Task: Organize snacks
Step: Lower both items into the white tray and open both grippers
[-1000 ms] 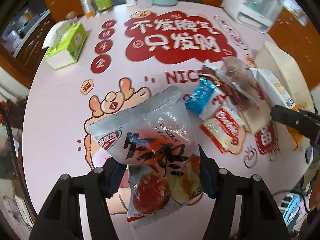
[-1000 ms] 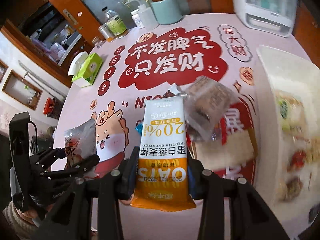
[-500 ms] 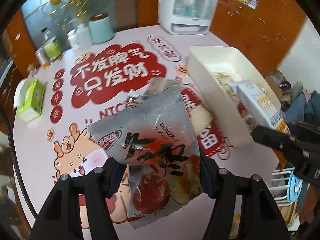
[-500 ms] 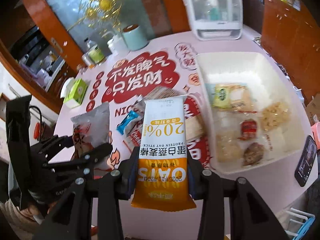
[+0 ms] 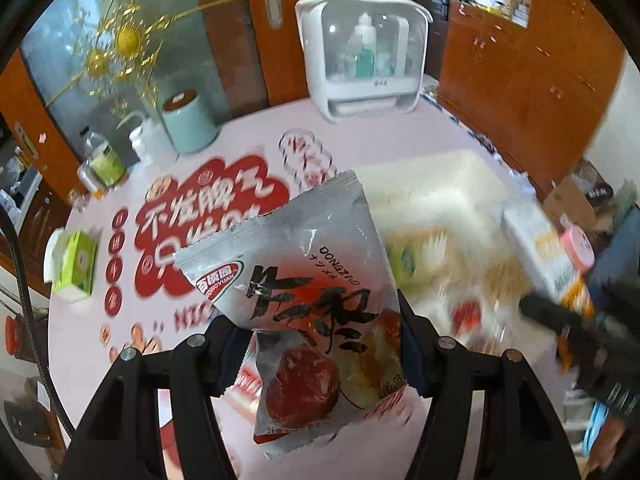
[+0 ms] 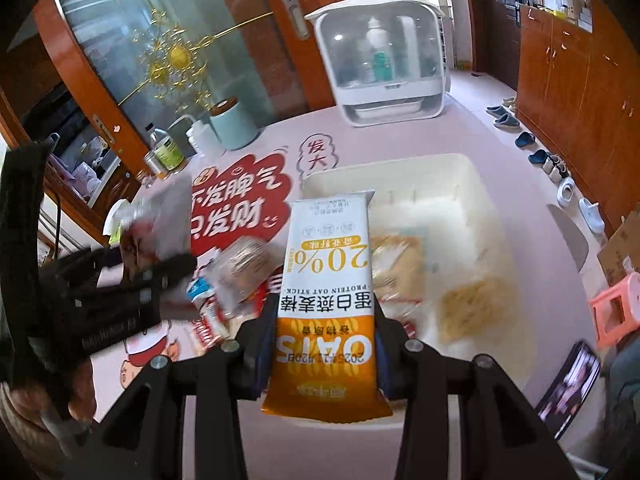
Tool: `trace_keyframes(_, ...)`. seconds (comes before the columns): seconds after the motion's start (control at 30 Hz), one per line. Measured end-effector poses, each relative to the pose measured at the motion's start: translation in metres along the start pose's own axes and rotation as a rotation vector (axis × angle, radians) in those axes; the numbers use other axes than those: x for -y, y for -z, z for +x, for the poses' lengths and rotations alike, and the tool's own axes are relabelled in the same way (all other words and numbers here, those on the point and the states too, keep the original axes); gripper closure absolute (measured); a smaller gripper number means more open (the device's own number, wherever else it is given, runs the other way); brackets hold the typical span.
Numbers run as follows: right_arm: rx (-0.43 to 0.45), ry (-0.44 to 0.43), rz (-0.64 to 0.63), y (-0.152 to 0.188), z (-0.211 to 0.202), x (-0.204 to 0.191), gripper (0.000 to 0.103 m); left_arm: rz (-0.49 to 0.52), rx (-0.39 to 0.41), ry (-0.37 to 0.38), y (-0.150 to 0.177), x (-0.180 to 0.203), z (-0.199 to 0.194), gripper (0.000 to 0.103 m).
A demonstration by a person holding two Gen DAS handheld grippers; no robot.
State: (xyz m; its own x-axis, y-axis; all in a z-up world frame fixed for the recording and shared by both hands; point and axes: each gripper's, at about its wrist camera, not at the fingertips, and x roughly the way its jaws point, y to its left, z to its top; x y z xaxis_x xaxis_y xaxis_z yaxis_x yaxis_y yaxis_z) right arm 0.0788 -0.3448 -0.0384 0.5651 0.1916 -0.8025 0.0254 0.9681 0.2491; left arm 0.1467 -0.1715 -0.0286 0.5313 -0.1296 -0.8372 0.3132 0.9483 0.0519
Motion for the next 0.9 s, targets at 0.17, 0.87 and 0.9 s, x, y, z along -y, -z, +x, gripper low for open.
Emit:
trace_keyframes(0.17,-0.029,-0.004,0.018,-0.010,0.018,0.041,0.062,0.031,0.037,-0.055,-0.049,0.049,0.023,0.039)
trace_keyframes(0.87,-0.147,-0.008,0.011,0.000,0.062,0.088,0.035,0.195,-0.082,-0.189,-0.066,0.127,0.097,0.012)
trace_keyframes(0.9,-0.146,-0.005,0.010,0.000,0.061,0.089,0.035,0.191,-0.084,-0.191,-0.064,0.126,0.096,0.012)
